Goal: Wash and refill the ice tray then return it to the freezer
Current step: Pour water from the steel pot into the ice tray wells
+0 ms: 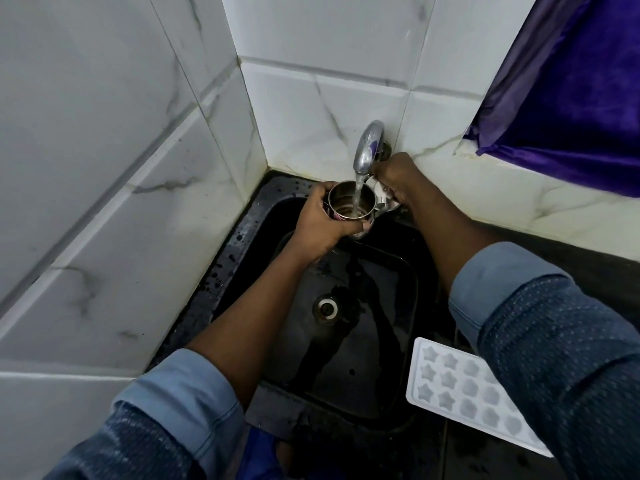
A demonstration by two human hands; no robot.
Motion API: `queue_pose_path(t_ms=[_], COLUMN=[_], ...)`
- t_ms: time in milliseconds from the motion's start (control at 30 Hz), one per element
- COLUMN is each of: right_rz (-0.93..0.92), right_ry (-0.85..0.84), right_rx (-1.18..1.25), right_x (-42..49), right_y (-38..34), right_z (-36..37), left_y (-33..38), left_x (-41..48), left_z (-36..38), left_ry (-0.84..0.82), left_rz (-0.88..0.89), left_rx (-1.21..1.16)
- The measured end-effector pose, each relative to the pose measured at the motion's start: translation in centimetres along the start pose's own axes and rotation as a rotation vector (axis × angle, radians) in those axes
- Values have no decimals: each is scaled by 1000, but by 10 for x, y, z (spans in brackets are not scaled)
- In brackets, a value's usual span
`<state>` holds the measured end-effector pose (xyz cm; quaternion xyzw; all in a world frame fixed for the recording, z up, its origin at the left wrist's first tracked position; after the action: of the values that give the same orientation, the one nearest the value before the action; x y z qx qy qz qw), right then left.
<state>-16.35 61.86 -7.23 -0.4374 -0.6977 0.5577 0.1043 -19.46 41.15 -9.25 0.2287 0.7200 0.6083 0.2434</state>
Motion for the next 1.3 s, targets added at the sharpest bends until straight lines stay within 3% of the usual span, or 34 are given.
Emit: queue_pose_path(t_ms=[367, 1300], right_rz=[94, 116], right_ry=[-56, -74], right_rx=[-15, -75], right_x=[-4, 7], right_y=[-3, 0], right_z=[-4, -3], left_y=[-4, -10], left_x=[-2, -7], left_z=[0, -3], left_ry=[-34, -93], left_rz=[14, -24], left_rx=[-7, -35])
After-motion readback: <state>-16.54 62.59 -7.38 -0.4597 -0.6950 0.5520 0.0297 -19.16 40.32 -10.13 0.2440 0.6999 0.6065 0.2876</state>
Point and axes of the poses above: each hand's wrist, its own x-axis towards the middle knuckle, its own z-axis out of the palm, y = z × x, the point moved 2 cm from there along x, towards the middle knuckle, and after that the axes turned 1 degree about y, right-handed, at the moved point
